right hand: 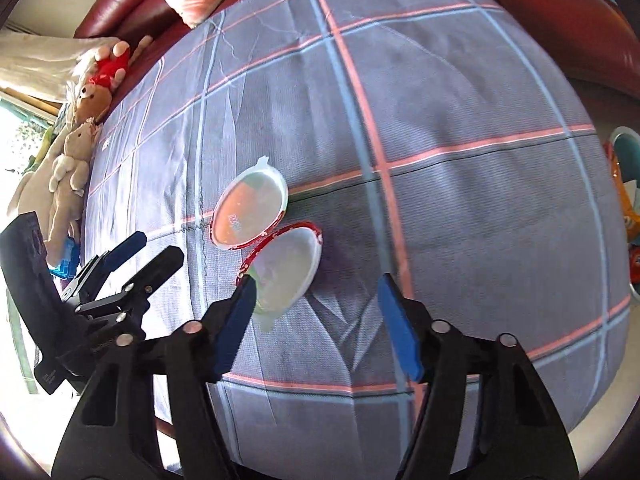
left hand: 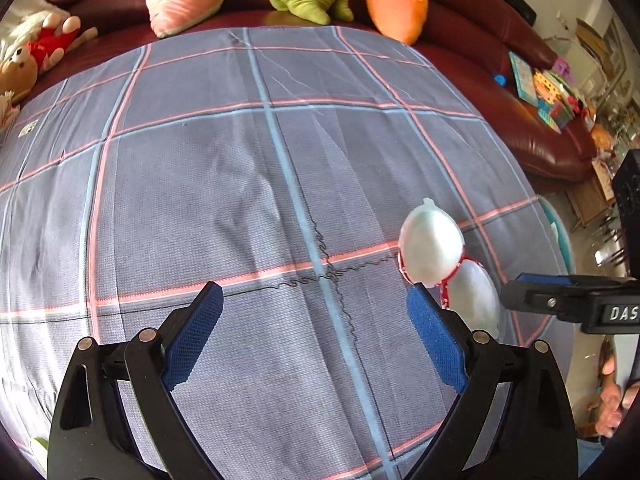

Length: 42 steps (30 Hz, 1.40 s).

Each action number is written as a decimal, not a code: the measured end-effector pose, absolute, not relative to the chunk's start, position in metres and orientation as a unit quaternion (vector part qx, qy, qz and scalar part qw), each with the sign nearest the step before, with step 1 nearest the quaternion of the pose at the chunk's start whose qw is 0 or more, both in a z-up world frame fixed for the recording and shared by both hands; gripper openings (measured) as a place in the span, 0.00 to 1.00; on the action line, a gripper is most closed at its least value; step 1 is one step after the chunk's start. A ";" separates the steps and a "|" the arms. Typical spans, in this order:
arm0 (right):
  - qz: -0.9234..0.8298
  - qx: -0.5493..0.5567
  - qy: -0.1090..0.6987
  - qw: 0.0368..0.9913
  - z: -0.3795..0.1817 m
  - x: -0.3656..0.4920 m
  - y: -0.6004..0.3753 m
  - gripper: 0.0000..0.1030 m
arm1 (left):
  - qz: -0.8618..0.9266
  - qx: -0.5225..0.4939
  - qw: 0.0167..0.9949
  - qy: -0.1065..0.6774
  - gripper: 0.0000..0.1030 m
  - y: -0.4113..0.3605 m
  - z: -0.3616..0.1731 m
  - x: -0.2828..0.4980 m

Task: Collect trash
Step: 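Grasp the plain white lid with the left tool while the right tool grasps the red-rimmed lid, then carry the white lid with the left tool while the right tool carries the red-rimmed lid to the bucket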

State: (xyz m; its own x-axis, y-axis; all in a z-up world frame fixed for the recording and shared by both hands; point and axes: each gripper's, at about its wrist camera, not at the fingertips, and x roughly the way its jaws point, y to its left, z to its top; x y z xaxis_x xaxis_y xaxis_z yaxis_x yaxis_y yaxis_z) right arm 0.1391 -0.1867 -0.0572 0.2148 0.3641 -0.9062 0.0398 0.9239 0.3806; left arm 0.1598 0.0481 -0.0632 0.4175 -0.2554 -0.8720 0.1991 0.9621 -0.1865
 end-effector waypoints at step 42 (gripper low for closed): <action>0.043 0.183 0.554 0.811 -0.051 0.104 -0.286 0.04 | -0.146 0.047 0.851 0.502 0.05 -0.058 -0.055 0.160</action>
